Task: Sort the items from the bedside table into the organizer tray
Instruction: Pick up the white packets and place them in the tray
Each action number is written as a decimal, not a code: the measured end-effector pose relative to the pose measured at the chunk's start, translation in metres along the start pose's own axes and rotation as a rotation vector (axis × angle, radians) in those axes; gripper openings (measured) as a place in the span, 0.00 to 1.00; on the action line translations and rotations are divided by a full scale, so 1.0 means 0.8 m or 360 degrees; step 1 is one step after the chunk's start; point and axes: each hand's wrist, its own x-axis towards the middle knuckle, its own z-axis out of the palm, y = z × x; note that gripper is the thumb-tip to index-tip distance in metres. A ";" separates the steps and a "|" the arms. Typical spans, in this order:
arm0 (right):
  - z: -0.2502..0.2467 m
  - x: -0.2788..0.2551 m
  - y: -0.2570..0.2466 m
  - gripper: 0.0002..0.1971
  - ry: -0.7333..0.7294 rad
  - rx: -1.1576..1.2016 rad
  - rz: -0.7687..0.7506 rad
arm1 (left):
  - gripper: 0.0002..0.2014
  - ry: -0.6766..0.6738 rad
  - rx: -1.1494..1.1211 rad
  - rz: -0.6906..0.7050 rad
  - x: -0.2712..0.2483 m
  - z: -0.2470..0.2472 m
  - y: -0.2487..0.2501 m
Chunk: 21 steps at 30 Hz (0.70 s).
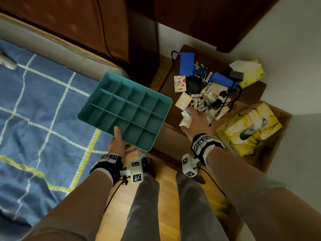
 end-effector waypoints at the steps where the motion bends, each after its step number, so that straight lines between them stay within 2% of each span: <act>1: 0.008 0.005 -0.002 0.37 0.0016 -0.0023 -0.0002 | 0.32 -0.0014 0.0002 0.0001 0.005 -0.002 -0.002; 6: 0.035 0.024 -0.014 0.26 0.0186 0.0029 0.0148 | 0.30 -0.0085 0.0027 0.0005 0.029 -0.011 -0.008; 10: 0.039 0.026 -0.015 0.24 0.0285 0.0072 0.0170 | 0.28 -0.0137 0.0064 0.0008 0.044 -0.019 -0.011; 14: 0.026 0.011 -0.014 0.22 0.0401 0.0141 0.0139 | 0.21 -0.0103 0.0088 0.0060 0.044 -0.017 -0.008; 18: 0.012 -0.018 -0.014 0.21 0.0577 0.0367 0.0139 | 0.26 -0.0070 0.0061 0.0076 0.040 -0.010 -0.009; 21: 0.000 -0.035 -0.035 0.21 0.0538 0.0504 -0.0036 | 0.28 -0.0074 0.0064 0.0054 0.038 -0.003 -0.013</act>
